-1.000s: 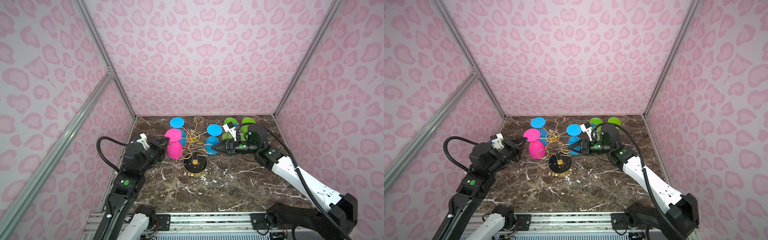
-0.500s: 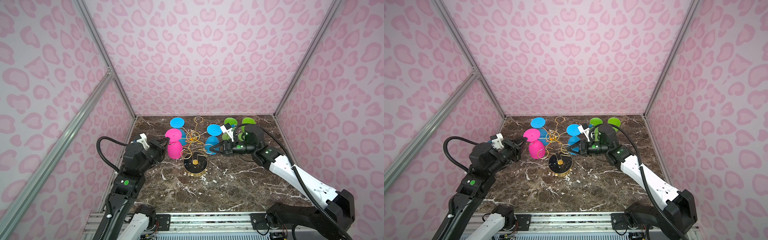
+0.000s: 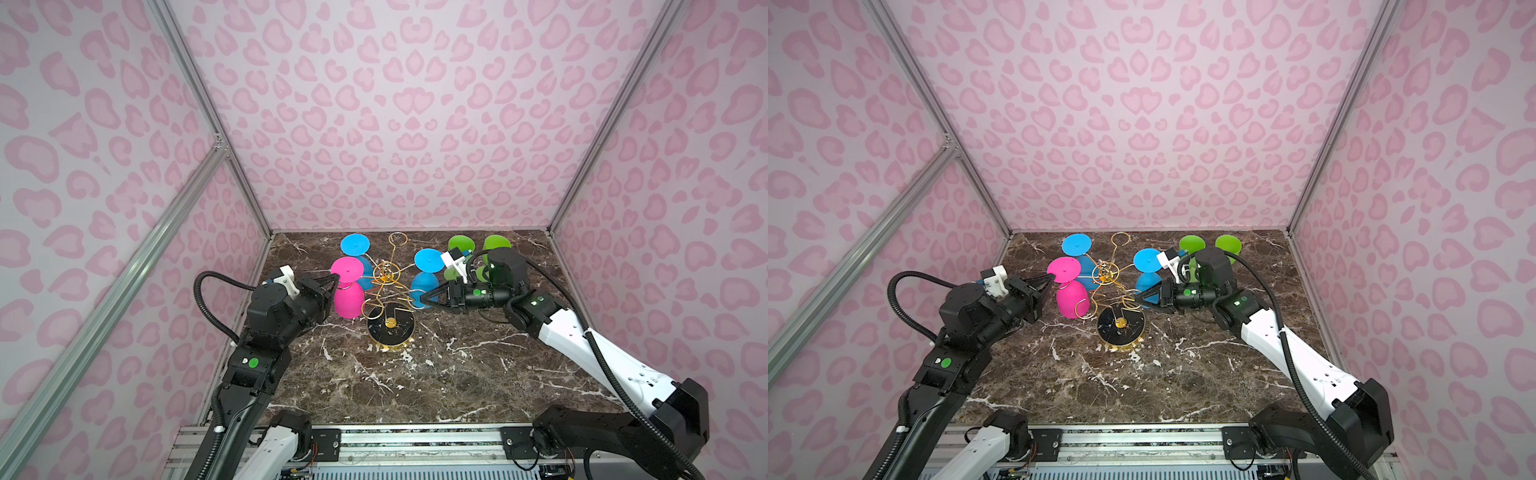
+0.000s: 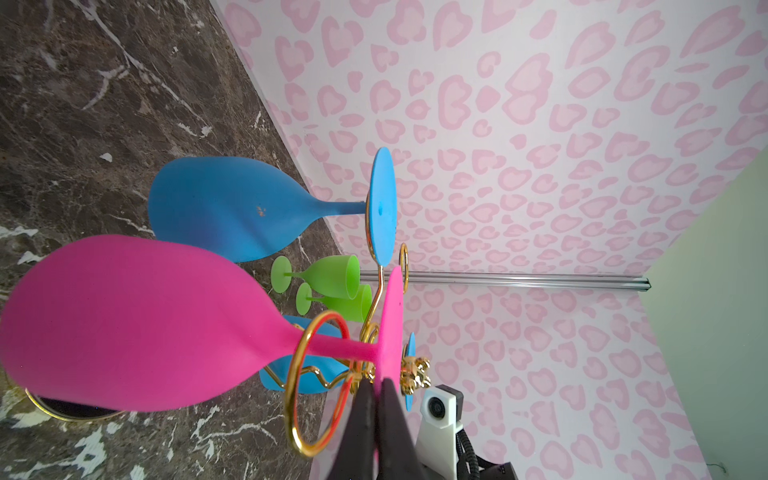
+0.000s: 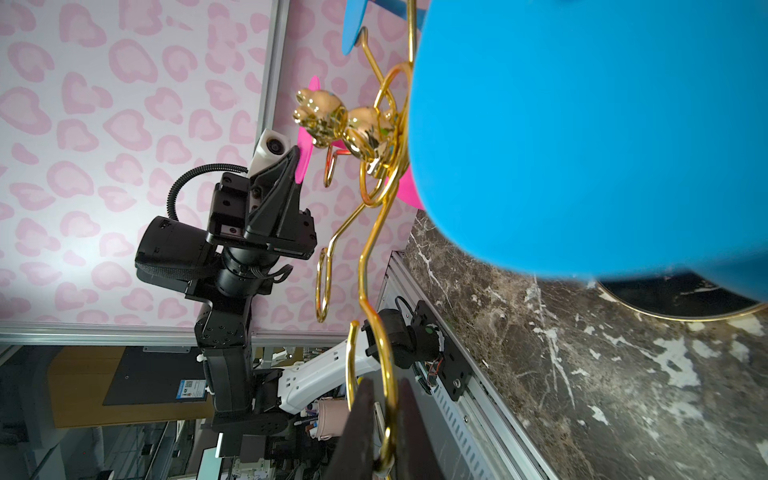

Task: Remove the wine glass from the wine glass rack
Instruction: 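Steady the rack at the blue glass with the right gripper while the left pulls magenta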

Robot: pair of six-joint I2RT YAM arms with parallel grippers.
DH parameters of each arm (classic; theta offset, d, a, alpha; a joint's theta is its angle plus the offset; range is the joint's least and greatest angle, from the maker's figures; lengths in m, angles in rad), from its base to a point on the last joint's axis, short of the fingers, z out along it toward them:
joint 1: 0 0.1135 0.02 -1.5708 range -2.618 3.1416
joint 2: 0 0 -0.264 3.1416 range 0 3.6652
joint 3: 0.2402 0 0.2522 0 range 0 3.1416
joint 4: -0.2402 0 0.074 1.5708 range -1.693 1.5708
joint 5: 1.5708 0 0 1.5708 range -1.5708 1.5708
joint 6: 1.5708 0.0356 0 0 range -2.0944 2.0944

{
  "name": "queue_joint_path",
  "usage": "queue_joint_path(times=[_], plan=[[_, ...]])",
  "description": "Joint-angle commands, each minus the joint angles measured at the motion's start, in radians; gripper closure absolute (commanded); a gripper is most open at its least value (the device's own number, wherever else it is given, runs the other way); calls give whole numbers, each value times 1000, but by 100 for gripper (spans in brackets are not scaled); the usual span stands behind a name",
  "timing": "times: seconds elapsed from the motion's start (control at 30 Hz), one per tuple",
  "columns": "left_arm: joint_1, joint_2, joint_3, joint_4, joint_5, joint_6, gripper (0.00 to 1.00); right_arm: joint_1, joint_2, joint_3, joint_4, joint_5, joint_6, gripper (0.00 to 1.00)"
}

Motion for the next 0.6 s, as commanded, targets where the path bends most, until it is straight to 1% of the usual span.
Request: queue_joint_path(times=[0.0, 0.33, 0.47, 0.57], plan=[[2, 15, 23, 71, 30, 20, 97, 1, 6, 8, 53, -5, -59, 95], [2, 98, 80, 82, 152, 61, 97, 2, 6, 15, 44, -5, -63, 100], [2, 119, 90, 81, 180, 73, 97, 1, 6, 20, 35, -4, -69, 100], [2, 120, 90, 80, 181, 76, 97, 2, 7, 19, 35, -5, -70, 100]])
